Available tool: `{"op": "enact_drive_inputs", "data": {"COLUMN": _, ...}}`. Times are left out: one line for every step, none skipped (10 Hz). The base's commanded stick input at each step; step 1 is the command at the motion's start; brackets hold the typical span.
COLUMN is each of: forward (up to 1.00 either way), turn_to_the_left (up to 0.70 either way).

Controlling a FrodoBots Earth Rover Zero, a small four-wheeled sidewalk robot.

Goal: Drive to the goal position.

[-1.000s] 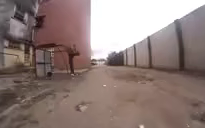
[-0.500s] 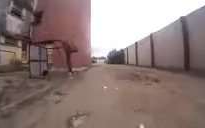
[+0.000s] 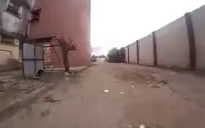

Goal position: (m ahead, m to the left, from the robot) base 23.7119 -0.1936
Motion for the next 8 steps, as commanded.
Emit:
{"op": "enact_drive_inputs", "data": {"forward": 0.70, "turn_to_the_left": 0.04}}
{"op": "enact_drive_inputs", "data": {"forward": 0.70, "turn_to_the_left": 0.04}}
{"op": "enact_drive_inputs", "data": {"forward": 0.70, "turn_to_the_left": 0.04}}
{"op": "enact_drive_inputs", "data": {"forward": 0.70, "turn_to_the_left": 0.03}}
{"op": "enact_drive_inputs", "data": {"forward": 0.70, "turn_to_the_left": 0.03}}
{"op": "enact_drive_inputs", "data": {"forward": 0.70, "turn_to_the_left": 0.03}}
{"op": "enact_drive_inputs", "data": {"forward": 0.70, "turn_to_the_left": 0.03}}
{"op": "enact_drive_inputs", "data": {"forward": 0.70, "turn_to_the_left": 0.02}}
